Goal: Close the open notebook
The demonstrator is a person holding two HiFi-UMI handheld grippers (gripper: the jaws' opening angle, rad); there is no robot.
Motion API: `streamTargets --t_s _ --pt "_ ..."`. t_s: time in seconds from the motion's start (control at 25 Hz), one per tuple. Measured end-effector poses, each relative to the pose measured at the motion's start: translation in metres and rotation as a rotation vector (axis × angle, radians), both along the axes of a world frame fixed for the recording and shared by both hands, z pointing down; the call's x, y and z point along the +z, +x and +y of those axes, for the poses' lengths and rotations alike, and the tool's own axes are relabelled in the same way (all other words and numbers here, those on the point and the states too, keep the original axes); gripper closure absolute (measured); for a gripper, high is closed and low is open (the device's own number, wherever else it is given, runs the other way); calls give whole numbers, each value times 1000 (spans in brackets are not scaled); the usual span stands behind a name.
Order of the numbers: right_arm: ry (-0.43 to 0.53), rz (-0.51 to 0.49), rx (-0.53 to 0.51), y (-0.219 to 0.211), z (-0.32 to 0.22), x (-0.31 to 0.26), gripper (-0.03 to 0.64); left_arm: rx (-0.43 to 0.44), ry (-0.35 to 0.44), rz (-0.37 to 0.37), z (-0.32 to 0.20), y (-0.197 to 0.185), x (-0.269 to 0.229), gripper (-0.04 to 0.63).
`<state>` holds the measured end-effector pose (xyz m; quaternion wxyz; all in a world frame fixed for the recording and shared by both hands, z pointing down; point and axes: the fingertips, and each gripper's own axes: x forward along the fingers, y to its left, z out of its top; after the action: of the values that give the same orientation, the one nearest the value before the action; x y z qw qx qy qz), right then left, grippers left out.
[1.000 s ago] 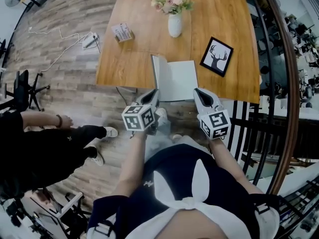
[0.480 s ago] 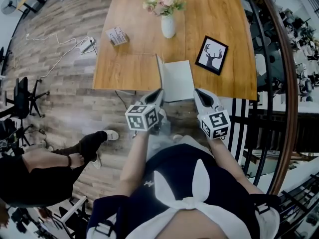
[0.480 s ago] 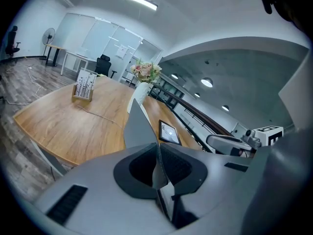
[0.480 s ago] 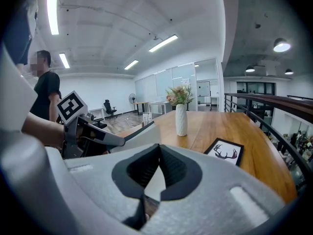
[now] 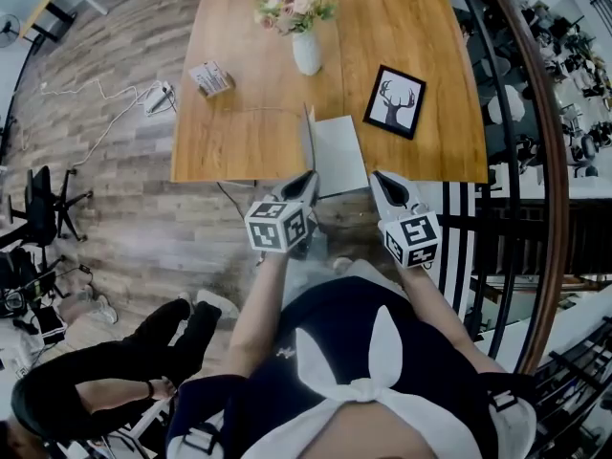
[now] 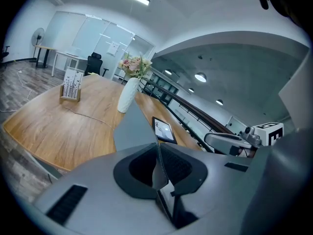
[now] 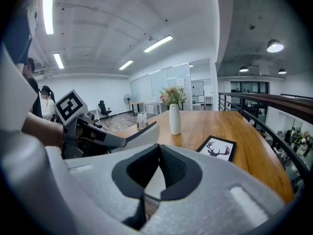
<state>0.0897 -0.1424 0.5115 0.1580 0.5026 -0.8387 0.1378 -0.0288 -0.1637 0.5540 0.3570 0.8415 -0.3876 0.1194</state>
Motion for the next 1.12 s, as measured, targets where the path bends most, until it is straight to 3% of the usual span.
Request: streamTargets --t_s 1.12 --pt "-6 -4 147 36 25 -4 618 141 -22 -6 2 53 14 554"
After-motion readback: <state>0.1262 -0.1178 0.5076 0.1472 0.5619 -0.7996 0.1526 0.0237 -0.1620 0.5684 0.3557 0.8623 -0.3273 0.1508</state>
